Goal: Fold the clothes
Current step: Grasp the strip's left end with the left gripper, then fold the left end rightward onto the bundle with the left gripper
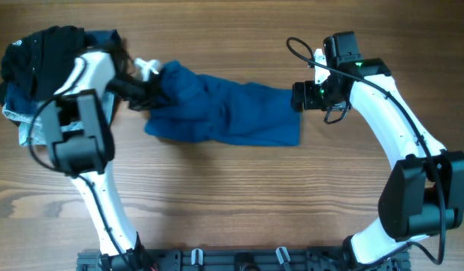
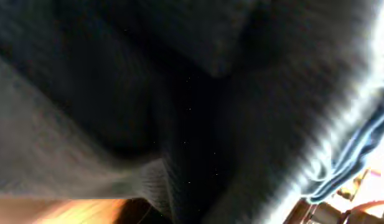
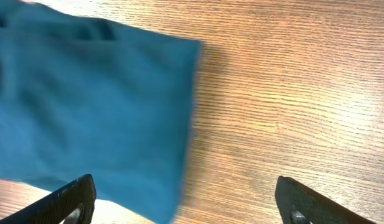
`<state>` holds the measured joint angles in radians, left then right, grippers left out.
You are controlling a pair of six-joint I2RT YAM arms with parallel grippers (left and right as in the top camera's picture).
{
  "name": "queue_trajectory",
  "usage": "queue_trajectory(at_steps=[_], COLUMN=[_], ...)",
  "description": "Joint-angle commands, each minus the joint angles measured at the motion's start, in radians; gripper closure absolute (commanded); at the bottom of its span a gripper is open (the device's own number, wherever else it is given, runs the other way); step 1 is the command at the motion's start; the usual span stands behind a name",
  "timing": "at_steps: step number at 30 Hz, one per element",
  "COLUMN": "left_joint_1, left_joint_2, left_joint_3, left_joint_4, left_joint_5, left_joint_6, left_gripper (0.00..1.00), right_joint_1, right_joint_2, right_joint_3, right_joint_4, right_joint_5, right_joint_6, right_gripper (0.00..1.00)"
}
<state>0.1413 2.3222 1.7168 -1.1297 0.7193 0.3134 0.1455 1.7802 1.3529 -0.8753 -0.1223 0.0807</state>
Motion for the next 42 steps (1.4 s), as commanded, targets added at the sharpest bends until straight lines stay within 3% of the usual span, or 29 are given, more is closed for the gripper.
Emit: queue_trajectory(at_steps=[1, 11, 18, 25, 28, 30, 31, 32, 33, 35, 37, 42], left_joint_1=[0.04, -0.137, -0.393, -0.546, -0.594, -0.59, -0.578, -0.564, -0.542, -0.494, -0.438, -0.401], left_joint_2=[-0.134, -0.344, -0.356, -0.372, -0.372, -0.374, -0.379, -0.385, -0.401, -0.439, -0.495, -0.572], left_joint_3=[-0.002, -0.002, -0.002, 0.018, 0.018, 0.021, 0.025, 0.025, 0.025, 0.025, 0.025, 0.025], left_joint_4=[-0.012, 0.023, 0.159, 0.275, 0.278, 0.278, 0.273, 0.269, 0.262, 0.253, 0.25, 0.25], left_joint_5=[-0.005, -0.01, -0.085, -0.099, -0.209, -0.249, -0.258, -0.26, -0.262, -0.269, -0.269, -0.28], left_joint_6=[-0.013, -0.085, -0.197, -0.248, -0.249, -0.276, -0.277, -0.278, -0.278, -0.278, -0.278, -0.278], left_gripper=[0.96, 0.96, 0.96, 0.96, 0.96, 0.96, 0.96, 0.96, 0.96, 0.96, 0.96, 0.96], right_joint_1=[-0.004, -0.004, -0.004, -0.026, -0.036, -0.037, -0.039, -0.042, -0.046, -0.053, -0.055, -0.053], right_joint_2=[-0.024, -0.02, -0.02, -0.021, -0.02, -0.02, -0.019, -0.019, -0.019, -0.019, -0.018, 0.018], right_joint_3=[0.023, 0.021, 0.021, 0.021, 0.019, 0.008, -0.003, -0.011, -0.022, -0.031, -0.033, -0.034], right_joint_4=[0.003, 0.032, 0.038, 0.053, 0.045, 0.045, 0.05, 0.053, 0.056, 0.056, 0.055, 0.059], right_joint_5=[0.003, -0.047, -0.046, -0.071, -0.085, -0.08, -0.081, -0.081, -0.081, -0.082, -0.1, -0.17], right_joint_6=[-0.002, 0.001, 0.003, 0.059, 0.109, 0.138, 0.158, 0.173, 0.195, 0.209, 0.207, 0.209], right_gripper=[0.07, 0.07, 0.07, 0.06, 0.07, 0.2, 0.38, 0.48, 0.68, 0.82, 0.87, 0.82])
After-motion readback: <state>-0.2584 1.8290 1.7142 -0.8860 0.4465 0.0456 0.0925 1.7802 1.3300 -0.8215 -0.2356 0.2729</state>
